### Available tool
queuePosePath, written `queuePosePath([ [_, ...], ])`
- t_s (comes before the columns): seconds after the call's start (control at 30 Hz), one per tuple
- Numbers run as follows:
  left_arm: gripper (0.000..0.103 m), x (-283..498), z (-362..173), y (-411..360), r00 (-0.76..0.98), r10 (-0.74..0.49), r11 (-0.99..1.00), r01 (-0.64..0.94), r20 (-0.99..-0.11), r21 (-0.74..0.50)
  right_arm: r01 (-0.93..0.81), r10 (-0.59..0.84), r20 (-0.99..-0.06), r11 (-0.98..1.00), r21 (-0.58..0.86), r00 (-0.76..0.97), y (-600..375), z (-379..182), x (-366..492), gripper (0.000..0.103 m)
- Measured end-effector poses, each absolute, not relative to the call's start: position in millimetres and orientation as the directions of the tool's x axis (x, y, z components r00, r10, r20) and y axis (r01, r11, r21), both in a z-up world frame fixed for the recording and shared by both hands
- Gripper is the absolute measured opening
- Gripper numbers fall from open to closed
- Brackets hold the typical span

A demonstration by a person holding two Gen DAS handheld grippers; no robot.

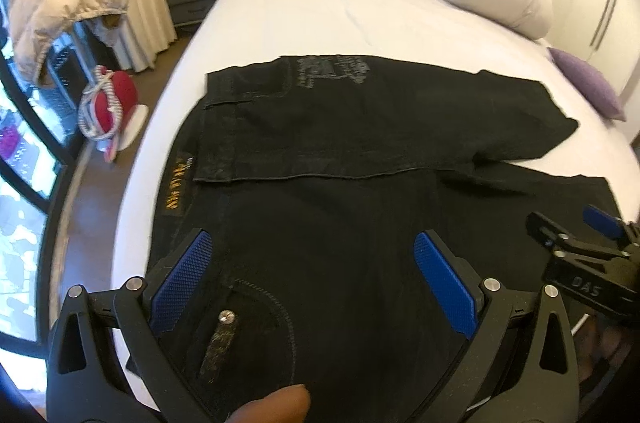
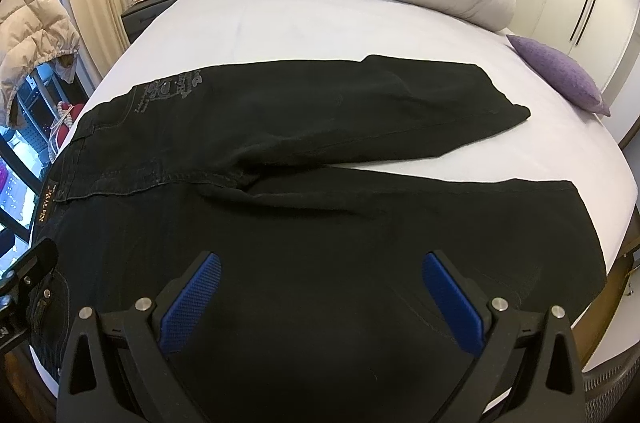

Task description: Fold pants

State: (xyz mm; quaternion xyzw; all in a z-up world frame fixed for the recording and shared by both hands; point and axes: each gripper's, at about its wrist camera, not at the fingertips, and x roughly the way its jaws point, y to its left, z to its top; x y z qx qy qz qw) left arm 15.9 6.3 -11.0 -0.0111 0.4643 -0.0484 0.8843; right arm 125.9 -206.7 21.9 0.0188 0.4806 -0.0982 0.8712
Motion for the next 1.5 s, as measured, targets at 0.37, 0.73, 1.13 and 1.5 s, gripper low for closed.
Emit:
queuePosePath([
  [0.37,0.103,35,-1,15,0.624,-0.096,0.995,0.091,-0.775,-0.051,0.132,-0.090,-0.792,0.991,-0.012,0.603,-211,39,150,0.103],
  [0.73,0.103,180,-9,61,0.564,-0.133,0.973,0.231,-0.815,0.001,-0.113,0.124,-0.765,0.991,0.067,0.631,-206,50,197,0.103],
  [1.13,0.101,355,-78,80,0.173,-0.299,0.852,0.492,-0.938,-0.181,-0.263,0.291,-0.796,0.949,0.172,0.530,-215,28,237,0.081],
  [1.5,0.078,405,-110,70,0.027,-0.297,0.794,0.562,-0.954,-0.231,-0.347,0.354,-0.826,0.915,0.207,0.439,-199,3,253,0.072],
])
